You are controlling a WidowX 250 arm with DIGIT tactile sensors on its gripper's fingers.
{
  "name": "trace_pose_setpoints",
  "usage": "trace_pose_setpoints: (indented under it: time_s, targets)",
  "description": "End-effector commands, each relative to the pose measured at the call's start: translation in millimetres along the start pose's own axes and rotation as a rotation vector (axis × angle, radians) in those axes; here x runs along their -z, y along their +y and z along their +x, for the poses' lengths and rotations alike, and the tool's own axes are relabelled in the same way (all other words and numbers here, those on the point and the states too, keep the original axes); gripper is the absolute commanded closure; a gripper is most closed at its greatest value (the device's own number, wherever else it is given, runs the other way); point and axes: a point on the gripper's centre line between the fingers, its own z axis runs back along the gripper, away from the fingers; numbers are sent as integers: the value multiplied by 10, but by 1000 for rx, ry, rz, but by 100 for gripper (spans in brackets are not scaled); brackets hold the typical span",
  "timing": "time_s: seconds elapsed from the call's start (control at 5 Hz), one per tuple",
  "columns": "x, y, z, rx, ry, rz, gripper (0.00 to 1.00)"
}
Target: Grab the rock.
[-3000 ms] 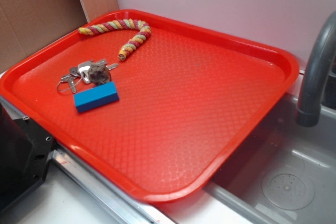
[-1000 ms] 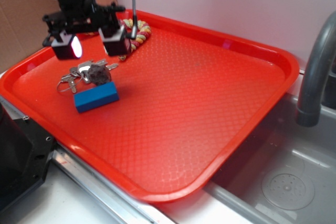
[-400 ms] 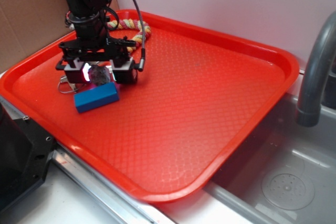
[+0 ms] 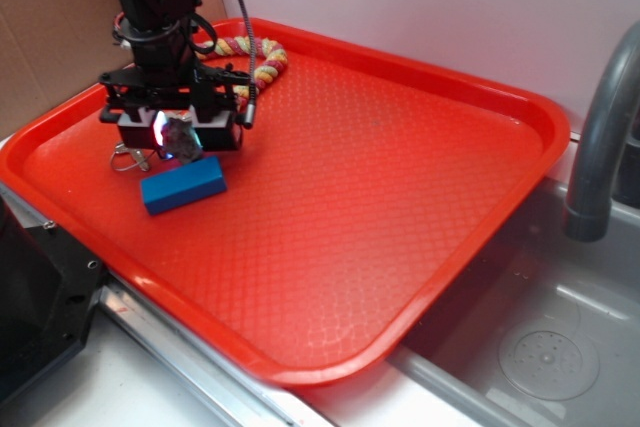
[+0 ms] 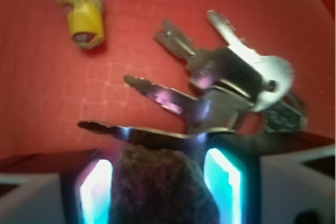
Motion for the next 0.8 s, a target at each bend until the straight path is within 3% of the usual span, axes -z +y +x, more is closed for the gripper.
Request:
trace_pose_setpoints:
  time_s: [0.0,0.2,0.4,0.6]
  targets:
    - [-1083,-267,96,66,15,-110,100]
    - [-1637,-366,-24,174,85,-202,100]
    - [-1881,-202,-112,195,85,-284,100]
    - [-1821,-170,-96,211,125,-296,100]
